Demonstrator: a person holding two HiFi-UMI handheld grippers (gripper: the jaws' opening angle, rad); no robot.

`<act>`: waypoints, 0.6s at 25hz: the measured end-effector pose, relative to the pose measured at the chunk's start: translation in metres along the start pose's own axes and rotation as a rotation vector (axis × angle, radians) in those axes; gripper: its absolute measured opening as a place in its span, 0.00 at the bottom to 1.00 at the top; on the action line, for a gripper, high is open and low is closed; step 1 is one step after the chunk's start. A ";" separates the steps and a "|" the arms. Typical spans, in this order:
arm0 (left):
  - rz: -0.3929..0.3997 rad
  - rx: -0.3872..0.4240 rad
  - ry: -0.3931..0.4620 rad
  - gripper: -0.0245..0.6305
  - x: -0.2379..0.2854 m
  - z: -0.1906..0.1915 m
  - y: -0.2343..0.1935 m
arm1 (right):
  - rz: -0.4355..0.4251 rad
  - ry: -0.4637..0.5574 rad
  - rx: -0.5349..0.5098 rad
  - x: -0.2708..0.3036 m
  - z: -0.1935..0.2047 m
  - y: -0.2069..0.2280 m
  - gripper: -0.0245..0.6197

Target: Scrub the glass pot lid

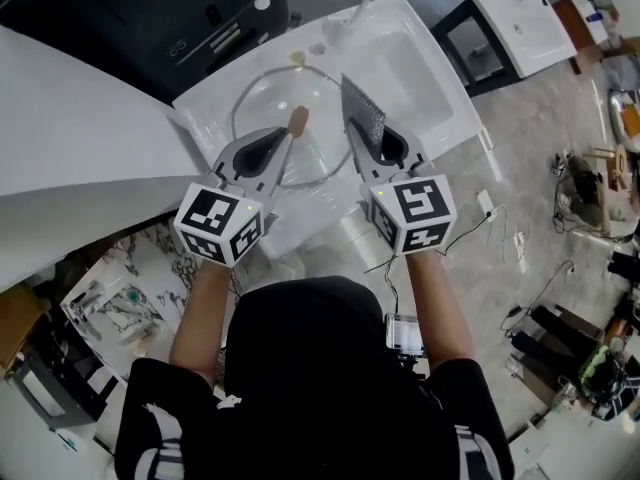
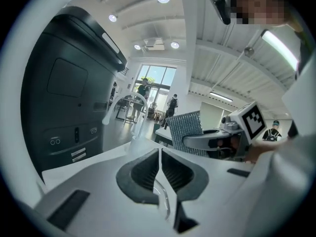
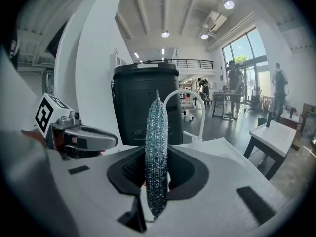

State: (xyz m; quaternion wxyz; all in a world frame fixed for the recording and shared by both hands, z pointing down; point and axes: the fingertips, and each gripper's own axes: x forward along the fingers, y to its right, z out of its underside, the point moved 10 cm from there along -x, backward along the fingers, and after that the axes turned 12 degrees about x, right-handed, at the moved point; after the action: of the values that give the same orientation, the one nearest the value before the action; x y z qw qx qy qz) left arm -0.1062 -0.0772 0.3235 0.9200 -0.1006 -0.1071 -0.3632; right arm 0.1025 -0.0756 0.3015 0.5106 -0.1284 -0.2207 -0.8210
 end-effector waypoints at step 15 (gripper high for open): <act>0.010 -0.024 -0.164 0.06 0.046 0.055 -0.005 | -0.058 -0.134 0.038 0.051 0.037 0.034 0.15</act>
State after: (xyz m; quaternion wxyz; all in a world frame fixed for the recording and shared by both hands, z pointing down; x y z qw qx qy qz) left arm -0.0832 -0.0957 0.3894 0.9087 -0.1414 -0.1774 -0.3505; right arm 0.1096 -0.1100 0.3635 0.4729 -0.1671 -0.2736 -0.8207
